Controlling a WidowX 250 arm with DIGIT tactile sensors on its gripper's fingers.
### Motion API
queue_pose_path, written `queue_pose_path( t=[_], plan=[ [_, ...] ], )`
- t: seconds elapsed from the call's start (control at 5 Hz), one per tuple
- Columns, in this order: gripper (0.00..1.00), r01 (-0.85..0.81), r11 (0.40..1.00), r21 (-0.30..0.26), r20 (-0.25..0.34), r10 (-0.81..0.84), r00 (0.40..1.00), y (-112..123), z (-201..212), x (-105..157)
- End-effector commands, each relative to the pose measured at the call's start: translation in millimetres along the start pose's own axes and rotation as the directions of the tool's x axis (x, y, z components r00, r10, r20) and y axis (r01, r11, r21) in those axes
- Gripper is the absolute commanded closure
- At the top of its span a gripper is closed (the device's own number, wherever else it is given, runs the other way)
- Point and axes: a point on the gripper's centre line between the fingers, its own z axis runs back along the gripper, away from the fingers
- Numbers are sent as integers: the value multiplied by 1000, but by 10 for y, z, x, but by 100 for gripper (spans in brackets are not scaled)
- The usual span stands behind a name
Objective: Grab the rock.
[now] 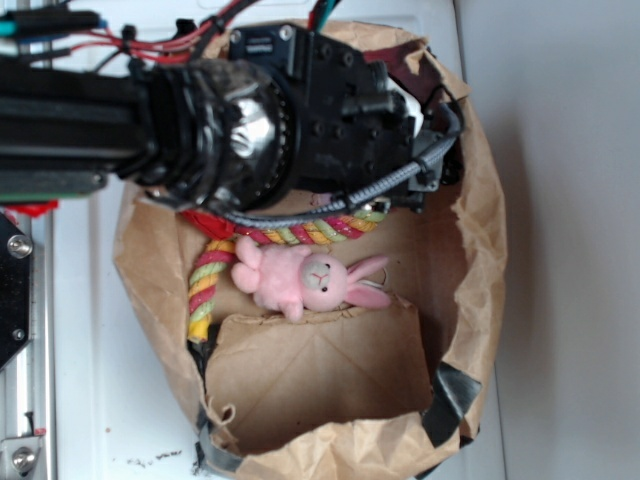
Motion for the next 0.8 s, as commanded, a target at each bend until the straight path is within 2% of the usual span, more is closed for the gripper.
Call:
queue_pose_path(
  t=[0.0, 0.4, 0.6],
  plan=[
    [100, -24, 999, -21, 13, 25, 1000, 35, 119, 81],
    [100, -36, 999, -24, 16, 37, 999, 24, 128, 97],
    [100, 68, 997, -44, 0, -68, 998, -34, 391, 157]
  ],
)
